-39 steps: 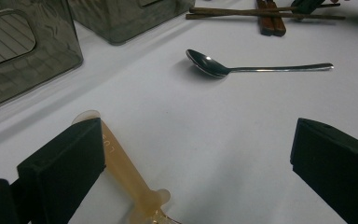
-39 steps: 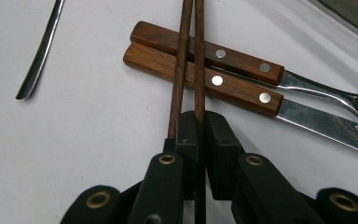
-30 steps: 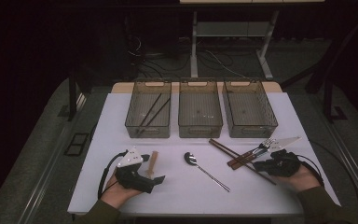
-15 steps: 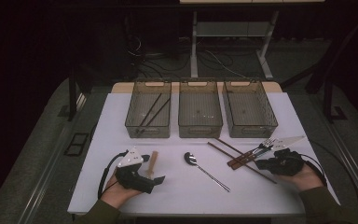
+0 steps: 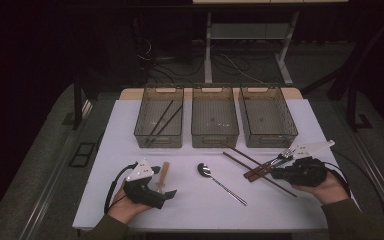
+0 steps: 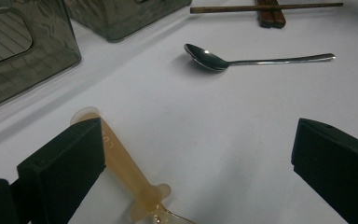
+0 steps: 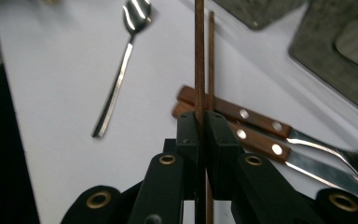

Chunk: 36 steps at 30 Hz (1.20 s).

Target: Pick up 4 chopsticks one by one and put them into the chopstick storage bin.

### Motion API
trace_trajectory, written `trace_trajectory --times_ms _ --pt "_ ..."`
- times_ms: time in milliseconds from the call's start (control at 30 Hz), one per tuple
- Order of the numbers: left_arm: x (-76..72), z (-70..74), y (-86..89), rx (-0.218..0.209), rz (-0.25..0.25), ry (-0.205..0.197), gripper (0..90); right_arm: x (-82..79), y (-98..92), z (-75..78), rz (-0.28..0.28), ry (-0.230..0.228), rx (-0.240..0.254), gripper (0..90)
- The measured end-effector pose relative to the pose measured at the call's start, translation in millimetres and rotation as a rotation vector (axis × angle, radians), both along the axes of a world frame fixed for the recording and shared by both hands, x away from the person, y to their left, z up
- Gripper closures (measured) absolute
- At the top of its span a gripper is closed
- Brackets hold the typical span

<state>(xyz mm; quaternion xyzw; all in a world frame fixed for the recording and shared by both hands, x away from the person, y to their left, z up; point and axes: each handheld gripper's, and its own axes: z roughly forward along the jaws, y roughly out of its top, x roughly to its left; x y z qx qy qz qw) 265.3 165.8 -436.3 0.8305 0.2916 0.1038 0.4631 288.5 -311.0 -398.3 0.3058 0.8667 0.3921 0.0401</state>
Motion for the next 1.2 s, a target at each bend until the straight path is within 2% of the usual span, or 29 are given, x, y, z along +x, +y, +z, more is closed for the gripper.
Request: trace_trajectory --times_ms 133,400,1200 --pt "2.0 -0.6 0.3 -0.006 0.007 0.003 1.7 2.2 8.3 5.4 0.008 -0.009 0.011 83.6" --pt "1.4 0.7 -0.1 -0.009 0.006 -0.004 1.3 15.0 24.8 14.7 -0.019 -0.024 0.012 83.6" --pt "0.6 0.7 1.4 -0.01 0.006 -0.003 1.3 43.9 75.5 32.7 0.006 -0.072 0.022 83.5"
